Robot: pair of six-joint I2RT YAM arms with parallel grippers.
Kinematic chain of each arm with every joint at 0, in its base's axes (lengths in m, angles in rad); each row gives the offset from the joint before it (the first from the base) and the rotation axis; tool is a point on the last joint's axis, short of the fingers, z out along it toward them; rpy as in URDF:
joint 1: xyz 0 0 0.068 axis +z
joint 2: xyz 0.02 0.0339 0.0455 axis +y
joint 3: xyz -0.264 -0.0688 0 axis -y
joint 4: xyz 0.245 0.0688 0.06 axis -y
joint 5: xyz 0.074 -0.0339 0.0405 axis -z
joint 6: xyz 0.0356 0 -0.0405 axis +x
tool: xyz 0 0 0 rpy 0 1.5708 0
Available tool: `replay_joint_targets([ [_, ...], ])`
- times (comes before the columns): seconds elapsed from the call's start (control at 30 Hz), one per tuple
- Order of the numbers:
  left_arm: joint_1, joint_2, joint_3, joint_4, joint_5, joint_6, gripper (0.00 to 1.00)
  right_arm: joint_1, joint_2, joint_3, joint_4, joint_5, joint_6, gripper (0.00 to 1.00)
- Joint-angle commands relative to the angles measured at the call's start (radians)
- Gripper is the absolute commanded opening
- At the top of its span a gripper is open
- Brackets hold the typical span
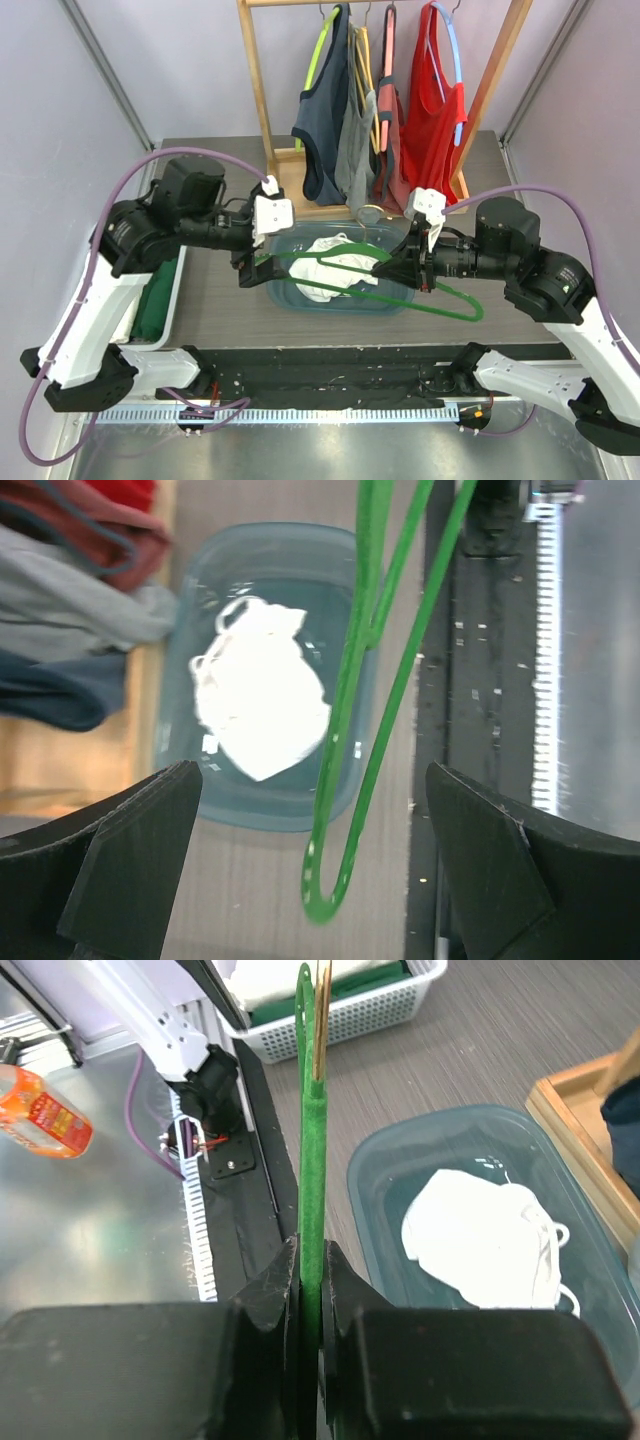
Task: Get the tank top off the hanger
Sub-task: Place the hanger at the clothesline.
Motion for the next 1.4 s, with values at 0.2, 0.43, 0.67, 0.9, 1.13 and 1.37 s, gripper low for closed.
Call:
replay_joint_targets([
  [0.2, 0.005, 0.031, 0.016, -0.059, 0.19, 0.016, 0.9, 0.003, -0.019, 0.006, 0.129, -0.067, -0.022, 0.02],
  [0.43, 0.007, 0.048, 0.023, -0.1, 0.213, 0.045, 0.17, 0.003, -0.035, -0.003, 0.164, -0.017, -0.045, 0.01],
  [0.67, 0.007, 0.051, 0.027, -0.088, 0.193, 0.026, 0.01, 0.003, -0.029, -0.012, 0.168, 0.011, -0.055, 0.01],
  [0.9, 0.01, 0.024, 0.025, -0.015, 0.023, -0.009, 0.0, 0.003, -0.084, -0.058, 0.24, 0.176, -0.021, 0.47],
  [1.13, 0.104, -0.091, 0.079, -0.023, -0.002, -0.026, 0.0, 0.003, -0.18, -0.068, 0.32, 0.379, -0.01, 0.72],
  [1.37, 0.243, -0.277, 0.036, -0.027, 0.077, -0.072, 0.0, 0.003, -0.242, -0.074, 0.429, 0.618, 0.019, 0.73],
])
